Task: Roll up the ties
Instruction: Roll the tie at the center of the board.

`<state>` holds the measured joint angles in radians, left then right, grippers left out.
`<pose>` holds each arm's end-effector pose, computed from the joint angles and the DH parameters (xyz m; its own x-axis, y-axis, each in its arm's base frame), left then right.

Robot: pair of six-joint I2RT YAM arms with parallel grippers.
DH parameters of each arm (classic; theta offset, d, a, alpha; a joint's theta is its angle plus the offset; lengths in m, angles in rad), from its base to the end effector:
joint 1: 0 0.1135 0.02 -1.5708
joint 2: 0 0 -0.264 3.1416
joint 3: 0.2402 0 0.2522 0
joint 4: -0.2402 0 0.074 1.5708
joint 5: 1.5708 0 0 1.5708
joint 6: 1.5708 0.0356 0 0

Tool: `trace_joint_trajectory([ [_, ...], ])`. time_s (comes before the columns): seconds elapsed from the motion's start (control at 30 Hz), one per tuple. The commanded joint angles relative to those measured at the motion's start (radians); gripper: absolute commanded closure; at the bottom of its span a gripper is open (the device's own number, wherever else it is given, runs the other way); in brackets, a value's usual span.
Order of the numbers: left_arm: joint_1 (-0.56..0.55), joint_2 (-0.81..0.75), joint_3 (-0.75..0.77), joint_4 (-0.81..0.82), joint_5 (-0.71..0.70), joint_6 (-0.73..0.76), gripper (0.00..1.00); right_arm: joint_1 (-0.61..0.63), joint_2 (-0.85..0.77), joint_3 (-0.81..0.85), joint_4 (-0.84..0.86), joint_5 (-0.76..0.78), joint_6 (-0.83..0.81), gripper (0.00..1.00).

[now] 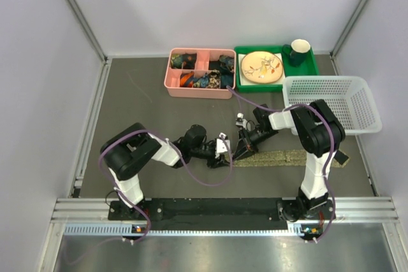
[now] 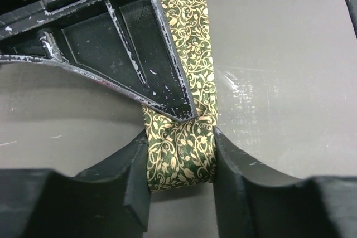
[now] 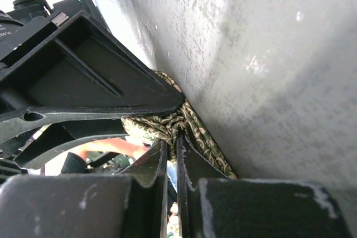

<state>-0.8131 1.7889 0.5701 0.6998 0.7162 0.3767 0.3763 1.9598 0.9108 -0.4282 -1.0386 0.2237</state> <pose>0.1930 -0.2380 0.1120 0.0287 0.3734 -0.9272 0.9992 -0.0356 0.0166 0.2704 0.1398 0.0837 -0.9609 -0.2586 0.0992 -0.0494 0.5125 0.8573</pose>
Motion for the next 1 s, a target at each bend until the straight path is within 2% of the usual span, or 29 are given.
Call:
trace_joint_trajectory([
  [0.0, -0.003, -0.01, 0.01, -0.16, 0.035, 0.027, 0.67, -0.016, 0.102, -0.03, -0.02, 0.289, 0.023, 1.0],
  [0.07, -0.004, -0.013, 0.063, -0.273, -0.017, 0.048, 0.74, -0.016, 0.096, -0.032, -0.012, 0.256, 0.019, 1.0],
  [0.1, -0.008, -0.014, 0.129, -0.428, -0.035, 0.095, 0.76, -0.016, 0.074, -0.033, -0.006, 0.236, 0.016, 0.93],
  [0.17, -0.008, -0.02, 0.203, -0.526, -0.096, 0.119, 0.82, -0.016, 0.03, -0.041, 0.018, 0.203, 0.014, 0.87],
  [0.2, -0.011, -0.02, 0.226, -0.646, -0.11, 0.161, 0.83, -0.017, -0.019, -0.043, 0.02, 0.198, 0.013, 0.82],
  [0.23, -0.017, -0.017, 0.25, -0.695, -0.162, 0.178, 0.87, -0.017, -0.039, -0.043, 0.017, 0.201, 0.006, 0.8],
  [0.33, -0.029, -0.022, 0.333, -0.877, -0.213, 0.22, 0.91, -0.036, -0.103, -0.032, -0.024, 0.177, -0.027, 0.73],
  [0.4, -0.059, -0.034, 0.369, -0.904, -0.274, 0.24, 0.91, -0.063, -0.133, -0.033, -0.043, 0.144, -0.033, 0.66],
  [0.5, -0.101, -0.019, 0.425, -1.035, -0.368, 0.272, 0.93, -0.123, -0.177, -0.036, -0.076, 0.079, -0.053, 0.61],
  [0.57, -0.113, 0.0, 0.445, -1.126, -0.424, 0.289, 0.93, -0.152, -0.206, -0.058, -0.078, 0.051, -0.06, 0.6],
  [0.63, -0.116, 0.016, 0.441, -1.157, -0.458, 0.307, 0.92, -0.152, -0.225, -0.082, -0.031, 0.003, -0.043, 0.58],
  [0.7, -0.126, 0.03, 0.441, -1.183, -0.491, 0.314, 0.91, -0.148, -0.239, -0.133, 0.063, -0.052, 0.051, 0.57],
  [0.97, -0.158, 0.119, 0.565, -1.253, -0.526, 0.283, 0.83, -0.04, -0.17, -0.164, 0.354, -0.103, 0.227, 0.58],
])
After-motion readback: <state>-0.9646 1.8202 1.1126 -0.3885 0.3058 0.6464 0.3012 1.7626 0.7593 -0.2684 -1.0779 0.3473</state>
